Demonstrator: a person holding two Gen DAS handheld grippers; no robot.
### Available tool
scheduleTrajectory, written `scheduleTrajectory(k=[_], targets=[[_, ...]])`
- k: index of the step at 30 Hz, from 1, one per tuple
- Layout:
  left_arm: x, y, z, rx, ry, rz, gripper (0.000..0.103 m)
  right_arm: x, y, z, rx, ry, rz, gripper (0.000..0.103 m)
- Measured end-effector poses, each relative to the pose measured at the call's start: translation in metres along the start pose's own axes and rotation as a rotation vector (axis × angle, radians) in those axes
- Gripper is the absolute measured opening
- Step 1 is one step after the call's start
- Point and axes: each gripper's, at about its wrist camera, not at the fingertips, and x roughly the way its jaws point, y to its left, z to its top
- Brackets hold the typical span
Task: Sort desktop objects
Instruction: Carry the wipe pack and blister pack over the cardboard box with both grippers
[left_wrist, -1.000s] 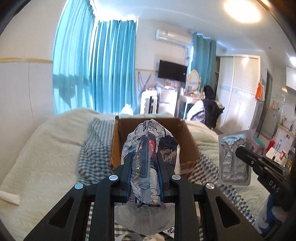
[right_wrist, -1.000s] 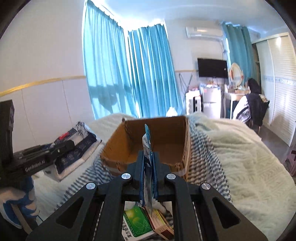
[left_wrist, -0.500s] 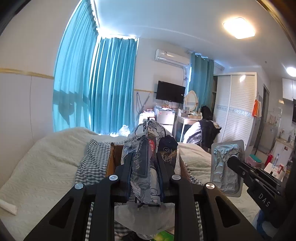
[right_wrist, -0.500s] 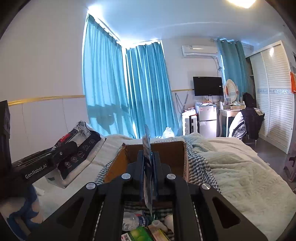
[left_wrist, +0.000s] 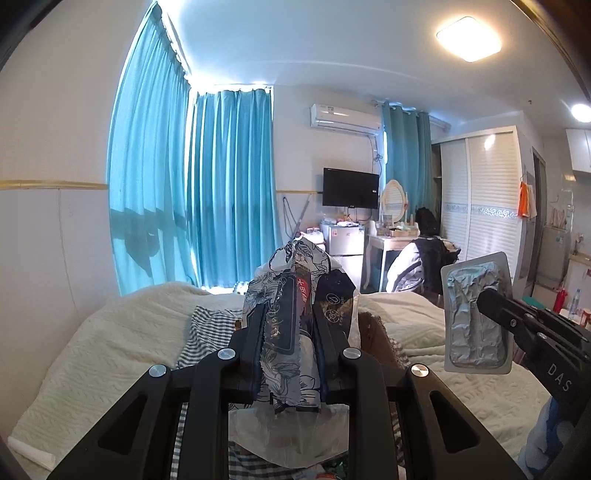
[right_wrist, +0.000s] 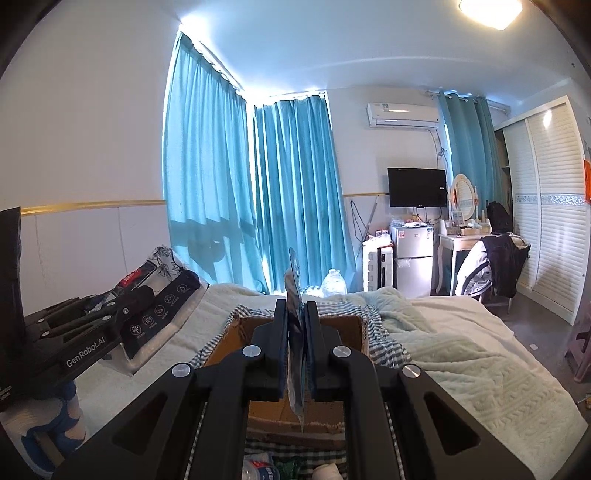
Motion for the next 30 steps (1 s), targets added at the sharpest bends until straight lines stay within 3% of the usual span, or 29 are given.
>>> scheduleTrajectory(k=[5,10,15,30], targets=[[0.023,0.003,0.000,0.004,0.012,0.002,0.022,0.023,0.000,0.005,-0.009,0.013,0.023,0.007],[0.049,0.009,-0.008,0.006,0.021,0.060,0.022,0.050,-0.010,0.005,-0.014,0.034,0.045,0.007],[0.083,0.013,-0.017,0.010,0.065,0.049,0.022,0.080,-0.013,0.000,-0.045,0.055,0.049,0.007],[0.185,0.011,-0.085,0.041,0.255,0.020,0.022,0.181,-0.057,-0.069,-0.008,0.231,0.021,0.007]])
